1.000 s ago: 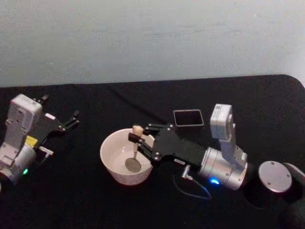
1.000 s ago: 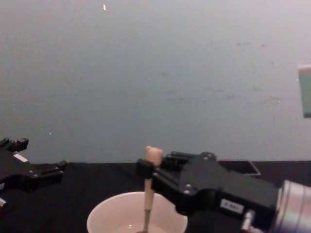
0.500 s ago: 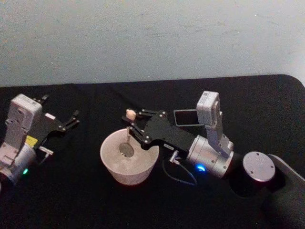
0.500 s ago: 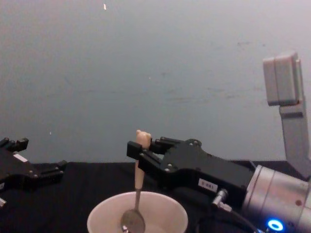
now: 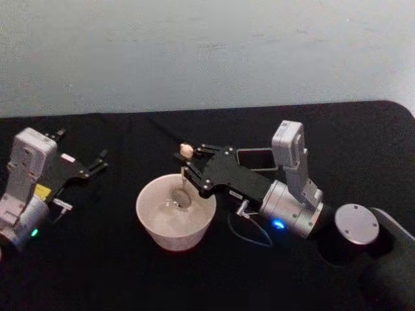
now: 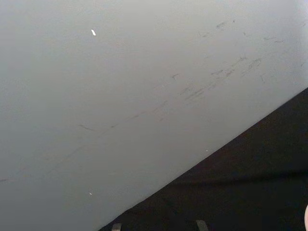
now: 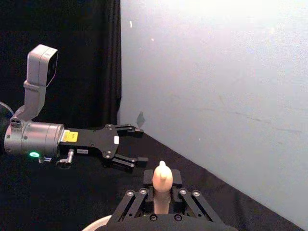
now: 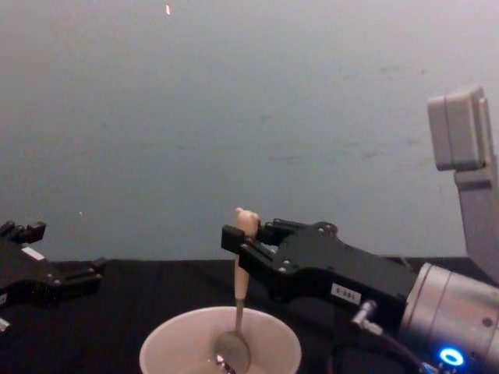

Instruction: Pick up the stirring spoon with one hand, stir inside the cup, then place it back in its original position.

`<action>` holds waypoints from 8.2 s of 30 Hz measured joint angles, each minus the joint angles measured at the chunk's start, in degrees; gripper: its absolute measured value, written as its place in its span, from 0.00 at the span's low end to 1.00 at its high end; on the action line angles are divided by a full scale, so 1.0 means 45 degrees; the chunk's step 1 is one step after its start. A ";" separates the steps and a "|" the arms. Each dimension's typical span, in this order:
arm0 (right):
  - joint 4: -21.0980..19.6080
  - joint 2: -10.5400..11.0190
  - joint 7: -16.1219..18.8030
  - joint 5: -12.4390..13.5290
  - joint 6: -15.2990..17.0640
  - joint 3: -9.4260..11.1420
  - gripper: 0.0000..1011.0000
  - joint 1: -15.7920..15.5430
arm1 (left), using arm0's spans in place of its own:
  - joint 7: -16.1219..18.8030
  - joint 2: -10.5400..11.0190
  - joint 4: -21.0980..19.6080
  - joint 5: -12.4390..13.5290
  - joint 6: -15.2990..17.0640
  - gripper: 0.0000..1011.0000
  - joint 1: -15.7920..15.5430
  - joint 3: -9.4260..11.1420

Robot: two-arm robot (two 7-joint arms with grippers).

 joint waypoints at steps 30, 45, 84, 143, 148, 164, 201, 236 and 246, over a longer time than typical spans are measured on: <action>-0.2248 0.1324 0.1058 0.0740 0.0496 -0.0264 0.20 -0.1339 | 0.0000 0.0000 0.0000 0.0000 0.0000 0.99 0.0000 0.0001; -0.0870 0.0322 0.0366 0.0382 0.0192 -0.0452 0.20 -0.0368 | 0.0000 0.0000 0.0000 0.0000 0.0000 0.99 0.0001 0.0001; -0.2227 0.1426 0.0355 0.0699 0.0571 0.0476 0.20 -0.1481 | 0.0000 0.0000 0.0000 0.0000 0.0000 0.99 0.0000 0.0001; -0.1288 0.0754 -0.0161 -0.0100 0.0157 0.0277 0.20 -0.0913 | 0.0000 0.0000 0.0000 0.0001 0.0000 0.99 0.0000 0.0001; -0.1785 0.1004 0.0010 0.0113 0.0323 0.0316 0.20 -0.1252 | 0.0000 0.0000 0.0000 0.0001 0.0000 0.99 0.0001 0.0000; -0.1786 0.0606 0.0245 0.0197 0.0444 -0.0299 0.20 -0.1197 | 0.0000 0.0000 0.0000 0.0000 0.0000 0.99 0.0000 0.0001; -0.0896 0.0144 -0.0213 -0.0065 0.0205 0.0238 0.20 -0.0486 | 0.0000 0.0000 0.0000 0.0000 0.0000 0.99 0.0000 0.0001; -0.4095 0.2482 -0.0240 0.1633 -0.0338 0.2672 0.20 -0.1598 | 0.0000 0.0000 0.0001 0.0000 0.0000 0.99 0.0000 0.0001; -0.3905 0.2545 -0.0401 0.1498 -0.0057 0.2831 0.20 -0.1829 | 0.0000 0.0000 0.0000 0.0000 0.0000 0.99 0.0000 0.0001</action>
